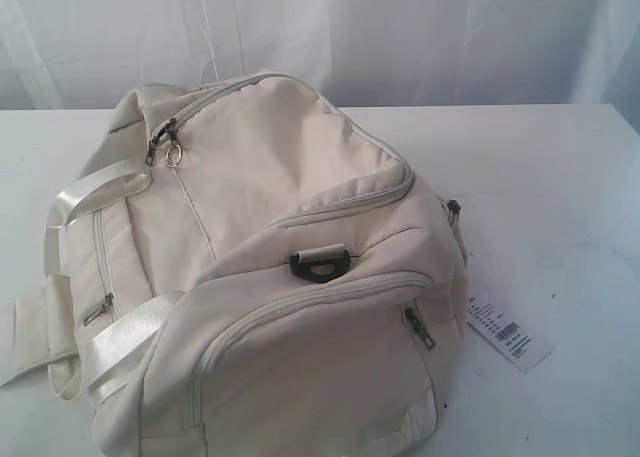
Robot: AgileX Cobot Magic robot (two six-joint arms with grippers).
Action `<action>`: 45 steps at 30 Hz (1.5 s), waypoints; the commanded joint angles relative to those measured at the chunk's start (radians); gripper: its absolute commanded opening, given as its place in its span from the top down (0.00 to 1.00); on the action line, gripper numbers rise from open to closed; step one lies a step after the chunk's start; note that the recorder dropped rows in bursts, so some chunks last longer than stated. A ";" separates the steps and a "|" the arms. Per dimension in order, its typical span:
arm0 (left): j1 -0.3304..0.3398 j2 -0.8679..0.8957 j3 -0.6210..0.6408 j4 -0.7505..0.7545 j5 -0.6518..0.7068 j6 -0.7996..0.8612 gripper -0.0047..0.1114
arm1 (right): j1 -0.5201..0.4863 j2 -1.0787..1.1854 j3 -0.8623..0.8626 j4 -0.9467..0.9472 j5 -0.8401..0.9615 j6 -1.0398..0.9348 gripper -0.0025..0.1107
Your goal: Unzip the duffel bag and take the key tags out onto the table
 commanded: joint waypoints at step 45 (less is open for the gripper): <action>0.001 -0.005 0.003 0.048 -0.487 0.338 0.96 | -0.009 -0.005 -0.003 -0.008 -0.006 -0.005 0.98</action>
